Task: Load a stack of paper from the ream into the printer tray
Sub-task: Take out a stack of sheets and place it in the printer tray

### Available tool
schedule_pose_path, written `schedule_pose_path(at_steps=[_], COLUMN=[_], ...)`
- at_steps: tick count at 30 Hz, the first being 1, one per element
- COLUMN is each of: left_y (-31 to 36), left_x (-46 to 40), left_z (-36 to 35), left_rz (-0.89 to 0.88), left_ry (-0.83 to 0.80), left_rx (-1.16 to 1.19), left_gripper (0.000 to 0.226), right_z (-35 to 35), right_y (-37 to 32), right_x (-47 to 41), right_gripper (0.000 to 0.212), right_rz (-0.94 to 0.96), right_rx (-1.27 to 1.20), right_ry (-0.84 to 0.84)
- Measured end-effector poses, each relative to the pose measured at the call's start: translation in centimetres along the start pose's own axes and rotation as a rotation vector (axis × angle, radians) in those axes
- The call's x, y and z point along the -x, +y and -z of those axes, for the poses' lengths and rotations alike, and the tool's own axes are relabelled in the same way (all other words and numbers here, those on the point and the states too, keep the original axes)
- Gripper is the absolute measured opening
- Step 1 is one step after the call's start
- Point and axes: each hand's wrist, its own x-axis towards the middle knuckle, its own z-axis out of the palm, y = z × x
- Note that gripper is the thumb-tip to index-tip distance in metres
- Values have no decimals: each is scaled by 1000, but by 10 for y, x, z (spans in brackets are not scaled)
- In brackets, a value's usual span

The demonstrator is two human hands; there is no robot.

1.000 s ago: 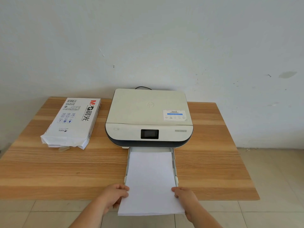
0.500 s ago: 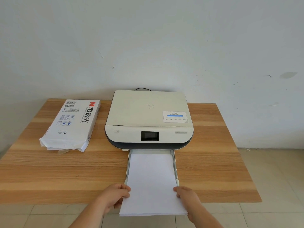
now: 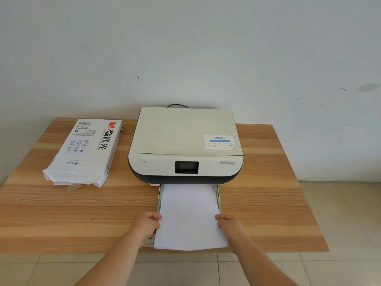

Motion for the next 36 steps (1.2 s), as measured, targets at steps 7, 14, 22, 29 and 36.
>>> schedule_pose_path(at_steps=[7,14,22,29,36], left_y=[11,16,13,10,3], left_x=[-12,-25,-34,-38,-40], left_z=[-8,-9,-14,-15,-15], left_rz=[-35,-25,-63,-77,-107], left_ry=[98,166,188,207,192], left_rx=[-75,-35,-82,-134,-210], left_gripper=[29,26,35,34,31], right_z=[-8,-10,-12,-12,-11], right_y=[-18,-26,-26,-24,-22], right_x=[-16,-33,-39,-38,-32], right_gripper=[30,35,36,36,35], right_rz=[-14,23,17,18,35], right_rx=[9,71,90,112,149], right_ry=[13,-13,-42,-48,-42])
